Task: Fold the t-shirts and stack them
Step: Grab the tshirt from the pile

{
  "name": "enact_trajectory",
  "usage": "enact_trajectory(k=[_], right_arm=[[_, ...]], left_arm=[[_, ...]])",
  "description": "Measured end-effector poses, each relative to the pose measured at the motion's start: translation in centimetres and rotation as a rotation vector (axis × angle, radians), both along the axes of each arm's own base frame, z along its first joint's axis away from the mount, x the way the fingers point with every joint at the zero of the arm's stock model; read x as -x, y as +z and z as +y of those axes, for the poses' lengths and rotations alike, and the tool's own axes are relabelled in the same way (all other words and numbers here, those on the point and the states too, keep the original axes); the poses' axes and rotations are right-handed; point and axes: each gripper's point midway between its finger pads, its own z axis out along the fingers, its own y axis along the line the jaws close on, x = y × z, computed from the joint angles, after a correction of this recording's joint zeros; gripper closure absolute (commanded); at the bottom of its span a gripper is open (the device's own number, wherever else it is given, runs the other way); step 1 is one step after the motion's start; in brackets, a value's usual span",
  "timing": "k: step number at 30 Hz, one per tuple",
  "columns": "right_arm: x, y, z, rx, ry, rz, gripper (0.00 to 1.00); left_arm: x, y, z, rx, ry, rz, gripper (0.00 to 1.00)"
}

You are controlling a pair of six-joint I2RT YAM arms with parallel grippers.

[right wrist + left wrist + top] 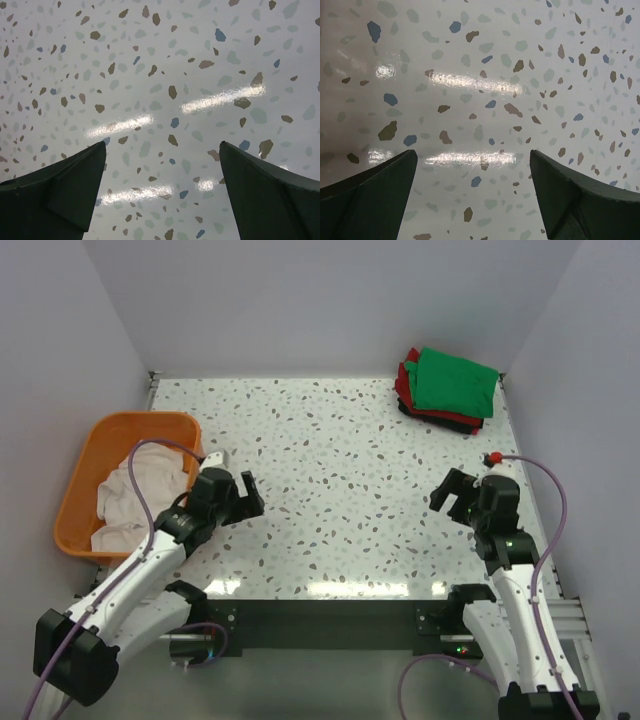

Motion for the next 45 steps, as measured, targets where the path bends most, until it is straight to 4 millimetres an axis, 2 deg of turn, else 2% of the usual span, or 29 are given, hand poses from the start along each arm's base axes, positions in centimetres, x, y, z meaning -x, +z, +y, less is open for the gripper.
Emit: enact_trajectory(k=[4, 7, 9, 11, 13, 15, 17, 20, 22, 25, 28, 32, 36, 39, 45], right_arm=[[-0.1, 0.1, 0.2, -0.007, 0.010, -0.006, 0.01], [-0.1, 0.1, 0.3, -0.010, 0.012, -0.003, 0.01], [-0.1, 0.0, 0.3, -0.013, 0.010, -0.001, 0.01], [-0.1, 0.1, 0.4, -0.018, 0.012, -0.002, 0.01], [-0.1, 0.1, 0.5, -0.021, 0.016, -0.004, 0.01], [-0.1, 0.1, 0.5, -0.021, 0.016, -0.004, 0.01], [-0.1, 0.1, 0.5, -0.021, 0.015, -0.002, 0.01], [-0.1, -0.1, 0.5, -0.021, 0.015, 0.005, 0.02], [-0.1, -0.3, 0.5, -0.021, 0.015, 0.014, 0.01], [-0.2, -0.7, 0.5, -0.021, 0.016, 0.033, 0.01], [-0.2, -1.1, 0.5, -0.021, 0.017, 0.052, 0.01], [-0.3, -1.4, 0.5, -0.021, 0.017, 0.065, 0.02], [-0.3, -1.8, 0.5, -0.021, 0.017, 0.081, 0.01], [-0.3, -2.0, 0.5, -0.020, 0.016, 0.091, 0.01], [-0.4, -2.2, 0.5, -0.019, 0.016, 0.102, 0.01]], left_arm=[[-0.3, -0.2, -1.1, 0.029, -0.035, 0.019, 0.00], [-1.8, 0.9, -2.1, 0.040, -0.046, 0.019, 0.00], [-3.7, 3.0, -2.8, 0.038, -0.039, 0.011, 0.00], [-7.0, 6.7, -3.2, 0.031, -0.001, -0.043, 0.00], [-10.2, 10.8, -2.7, 0.018, 0.077, -0.125, 0.00], [-12.5, 14.6, -0.3, -0.006, 0.211, -0.188, 0.00], [-13.7, 17.2, 3.2, -0.029, 0.358, -0.235, 0.00], [-13.8, 18.2, 8.7, -0.071, 0.531, -0.246, 0.00], [-13.2, 17.4, 12.4, -0.108, 0.631, -0.214, 0.00], [-12.0, 15.6, 16.8, -0.131, 0.745, -0.153, 0.00], [-10.1, 12.6, 21.2, -0.150, 0.862, -0.068, 0.00], [-7.7, 8.0, 24.6, -0.142, 0.957, 0.050, 0.00], [-5.9, 2.7, 26.2, -0.104, 1.000, 0.184, 0.00], [-5.4, -0.4, 26.1, -0.081, 0.994, 0.256, 0.00], [-5.9, -4.1, 25.2, -0.035, 0.955, 0.289, 0.00]])
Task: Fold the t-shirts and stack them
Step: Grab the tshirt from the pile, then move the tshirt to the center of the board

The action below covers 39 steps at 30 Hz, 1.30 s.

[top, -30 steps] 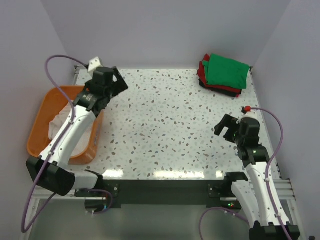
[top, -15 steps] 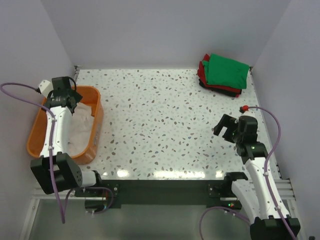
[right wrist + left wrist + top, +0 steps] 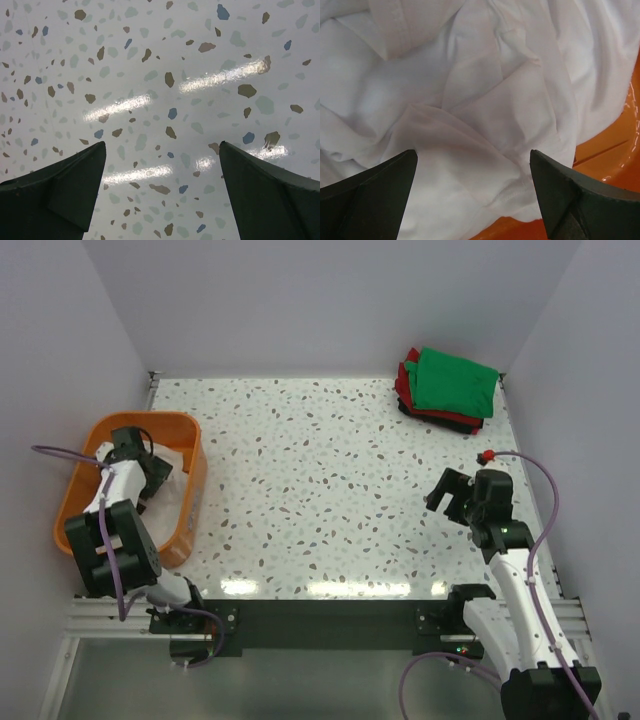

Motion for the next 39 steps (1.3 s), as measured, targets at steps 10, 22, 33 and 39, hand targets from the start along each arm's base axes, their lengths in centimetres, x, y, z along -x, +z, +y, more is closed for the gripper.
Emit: enact_trajectory(k=[10, 22, 33, 39], right_arm=[[0.0, -0.1, -0.1, 0.003, -0.003, 0.005, 0.01], [0.0, -0.2, -0.4, 0.014, -0.016, 0.009, 0.01], [0.0, -0.3, -0.4, 0.015, -0.016, 0.015, 0.02], [0.0, -0.2, -0.4, 0.015, -0.016, 0.015, 0.01]], left_arm=[[-1.4, -2.9, 0.0, 0.023, -0.029, -0.006, 0.03], [-3.5, -2.9, 0.2, 0.001, -0.079, -0.061, 1.00], [-4.4, 7.4, -0.1, -0.089, -0.132, -0.303, 1.00], [-5.8, 18.4, -0.3, -0.191, -0.186, -0.548, 1.00]])
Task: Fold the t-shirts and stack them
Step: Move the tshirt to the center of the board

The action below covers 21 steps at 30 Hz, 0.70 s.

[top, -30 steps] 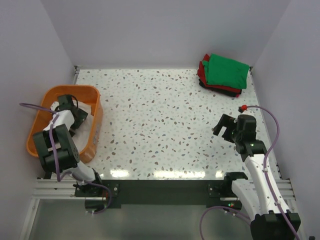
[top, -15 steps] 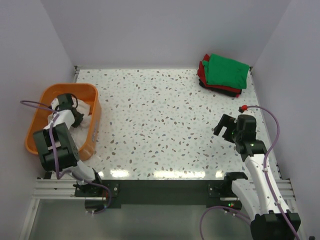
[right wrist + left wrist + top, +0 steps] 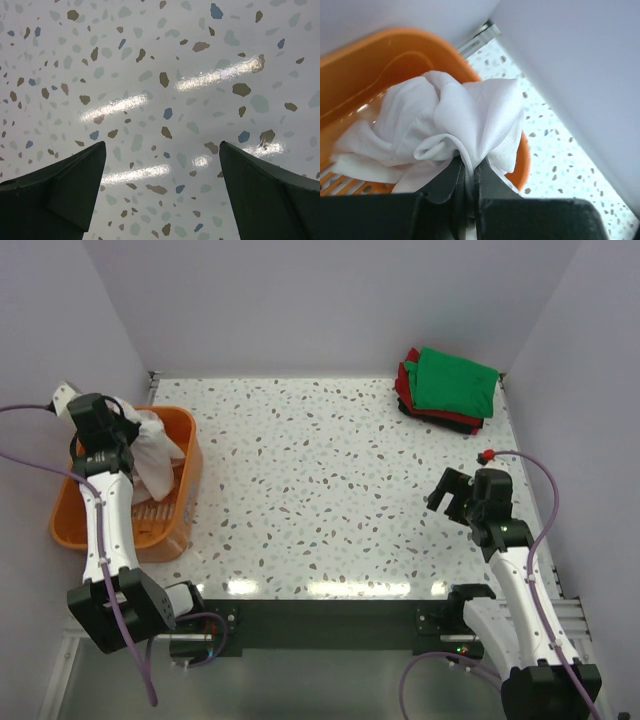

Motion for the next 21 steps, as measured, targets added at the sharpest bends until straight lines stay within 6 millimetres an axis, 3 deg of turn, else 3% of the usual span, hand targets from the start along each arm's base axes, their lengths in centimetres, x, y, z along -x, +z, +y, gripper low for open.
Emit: enact_trajectory(k=[6, 11, 13, 16, 19, 21], right_arm=[[0.0, 0.1, 0.0, -0.001, 0.001, -0.002, 0.01], [0.0, 0.2, 0.0, 0.000, 0.000, -0.009, 0.01], [0.0, 0.3, 0.0, 0.000, -0.001, -0.012, 0.01], [0.0, 0.4, -0.1, 0.003, -0.006, -0.019, 0.01], [0.1, 0.7, -0.4, 0.012, -0.019, -0.033, 0.02], [0.1, 0.8, -0.6, 0.019, -0.029, -0.037, 0.01]], left_arm=[[-1.0, 10.7, -1.6, -0.066, -0.112, -0.214, 1.00], [-1.4, 19.0, -5.4, -0.108, -0.275, -0.399, 1.00], [-1.6, 21.7, -8.9, -0.118, -0.375, -0.460, 1.00], [-1.8, 24.5, -16.1, -0.118, -0.589, -0.529, 1.00], [-1.7, 25.4, -21.9, -0.106, -0.758, -0.559, 1.00], [-1.6, 24.9, -25.3, -0.083, -0.851, -0.554, 1.00]])
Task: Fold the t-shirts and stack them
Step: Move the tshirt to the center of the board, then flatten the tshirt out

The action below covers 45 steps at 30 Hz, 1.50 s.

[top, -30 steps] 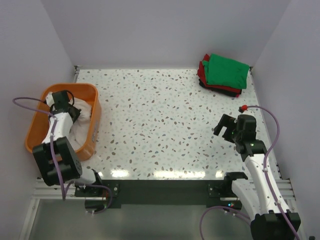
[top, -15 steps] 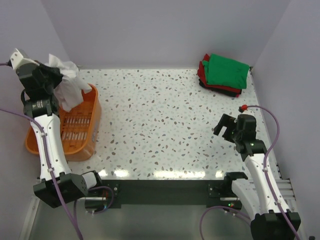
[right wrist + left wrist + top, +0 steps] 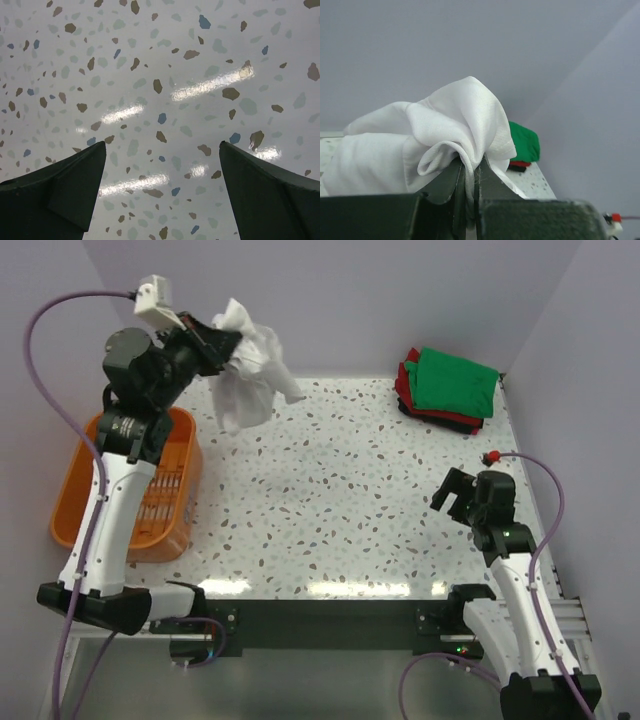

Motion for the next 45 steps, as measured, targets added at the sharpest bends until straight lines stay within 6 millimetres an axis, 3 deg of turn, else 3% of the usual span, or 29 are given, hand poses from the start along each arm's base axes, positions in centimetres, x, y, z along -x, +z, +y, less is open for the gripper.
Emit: enact_trajectory(k=[4, 7, 10, 13, 15, 16, 18, 19, 20, 22, 26, 31, 39, 45], right_arm=[[0.2, 0.0, -0.6, 0.018, -0.035, 0.004, 0.01], [0.3, 0.0, -1.1, 0.032, -0.060, 0.000, 0.01], [0.3, 0.0, -1.4, 0.040, -0.076, 0.000, 0.01], [0.3, 0.1, -1.6, 0.046, -0.088, -0.001, 0.01], [0.3, 0.1, -1.7, 0.045, -0.091, 0.000, 0.01], [0.3, 0.1, -1.7, 0.045, -0.091, 0.000, 0.01], [0.3, 0.1, -1.7, 0.044, -0.091, 0.000, 0.01], [0.3, 0.1, -1.7, 0.044, -0.091, 0.000, 0.01], [0.3, 0.1, -1.7, 0.044, -0.091, 0.000, 0.01], [0.3, 0.0, -1.6, 0.043, -0.090, 0.002, 0.01], [0.3, -0.1, -1.6, 0.043, -0.089, 0.009, 0.01], [0.2, -0.8, -1.5, 0.040, -0.083, 0.040, 0.02], [0.3, -1.2, -0.6, 0.010, -0.043, 0.057, 0.01], [0.2, -1.7, 0.6, -0.028, 0.013, 0.082, 0.01]], left_arm=[[0.9, -2.1, -7.6, -0.029, -0.209, 0.037, 1.00], [3.3, -4.8, -13.9, -0.060, -0.373, 0.077, 1.00], [6.0, -7.6, -18.6, -0.096, -0.488, 0.117, 1.00], [7.4, -10.8, -21.5, -0.132, -0.541, 0.173, 1.00], [7.2, -13.5, -22.4, -0.160, -0.538, 0.223, 0.95], [7.0, -14.6, -22.6, -0.172, -0.532, 0.247, 0.80], [6.0, -17.7, -23.0, -0.203, -0.505, 0.311, 0.49], [5.6, -19.2, -23.0, -0.217, -0.491, 0.343, 0.15], [5.2, -20.9, -23.1, -0.237, -0.479, 0.376, 0.00], [4.9, -24.0, -23.0, -0.271, -0.456, 0.446, 0.00], [4.9, -28.3, -21.5, -0.335, -0.387, 0.553, 0.00], [5.7, -30.7, -18.6, -0.379, -0.287, 0.604, 0.00], [10.4, -34.1, -10.7, -0.417, -0.121, 0.665, 0.00], [13.2, -38.2, -8.4, -0.431, -0.121, 0.737, 0.00]])
